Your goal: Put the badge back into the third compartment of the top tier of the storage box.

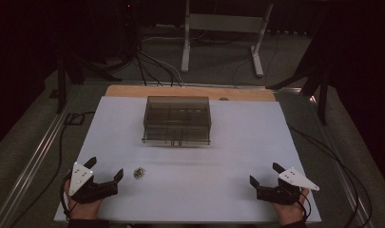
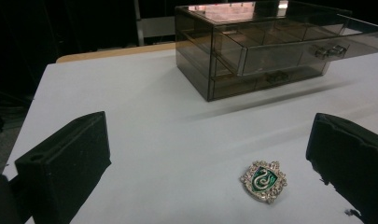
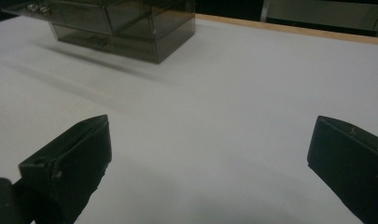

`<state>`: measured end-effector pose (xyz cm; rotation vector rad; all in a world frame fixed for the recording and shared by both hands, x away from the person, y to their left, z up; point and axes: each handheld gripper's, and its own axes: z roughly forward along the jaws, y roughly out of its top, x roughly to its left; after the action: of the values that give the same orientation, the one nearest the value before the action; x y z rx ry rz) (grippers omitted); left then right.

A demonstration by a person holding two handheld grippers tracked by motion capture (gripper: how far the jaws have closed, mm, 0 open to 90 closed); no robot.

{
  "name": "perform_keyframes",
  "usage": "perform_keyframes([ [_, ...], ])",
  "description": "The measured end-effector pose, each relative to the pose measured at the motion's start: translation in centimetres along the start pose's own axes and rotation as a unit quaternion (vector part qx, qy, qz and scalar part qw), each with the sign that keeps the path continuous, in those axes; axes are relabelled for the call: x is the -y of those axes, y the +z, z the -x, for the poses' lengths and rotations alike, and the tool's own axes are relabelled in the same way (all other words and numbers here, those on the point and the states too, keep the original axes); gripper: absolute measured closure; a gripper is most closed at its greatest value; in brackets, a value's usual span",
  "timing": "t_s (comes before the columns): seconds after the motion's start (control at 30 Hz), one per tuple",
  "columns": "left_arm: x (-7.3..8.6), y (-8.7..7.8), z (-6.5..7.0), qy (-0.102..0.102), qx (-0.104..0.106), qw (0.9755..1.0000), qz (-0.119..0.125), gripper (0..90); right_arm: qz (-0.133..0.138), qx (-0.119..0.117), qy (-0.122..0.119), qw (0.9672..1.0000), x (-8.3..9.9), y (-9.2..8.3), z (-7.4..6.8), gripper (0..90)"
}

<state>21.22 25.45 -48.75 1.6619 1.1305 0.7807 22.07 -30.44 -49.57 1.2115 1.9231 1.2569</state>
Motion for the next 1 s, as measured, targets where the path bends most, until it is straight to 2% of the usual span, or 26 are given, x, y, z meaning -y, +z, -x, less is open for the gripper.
perform_keyframes([
  [0.07,-0.02,-0.11,0.0,0.003,-0.003,1.0,0.003,0.5,0.004,-0.002,0.007,1.0,0.03,0.13,0.11,0.0],
  [0.2,0.1,-0.28,-0.06,0.005,-0.007,0.9999,0.006,0.5,0.012,-0.001,0.002,0.9999,-0.03,0.07,0.03,0.0],
  [0.33,0.23,-0.42,-0.24,-0.001,-0.001,0.9999,0.016,0.5,0.018,-0.002,-0.002,0.9998,-0.01,0.14,0.02,0.0],
  [0.47,0.27,-0.46,-0.19,0.003,0.001,0.9997,0.023,0.5,0.028,-0.004,-0.006,0.9996,-0.04,0.09,-0.04,0.0],
  [0.57,0.33,-0.39,-0.23,0.0,0.003,0.9998,0.021,0.5,0.032,-0.005,-0.009,0.9994,-0.1,0.02,-0.13,0.0],
  [0.8,0.03,-0.36,-0.03,0.0,-0.01,0.9999,0.006,0.5,0.034,-0.005,-0.013,0.9993,-0.17,-0.05,-0.28,0.0],
  [1.0,-0.32,-0.46,0.03,-0.001,-0.018,0.9998,0.004,0.5,0.031,-0.005,-0.016,0.9994,-0.19,0.0,-0.46,0.0],
])
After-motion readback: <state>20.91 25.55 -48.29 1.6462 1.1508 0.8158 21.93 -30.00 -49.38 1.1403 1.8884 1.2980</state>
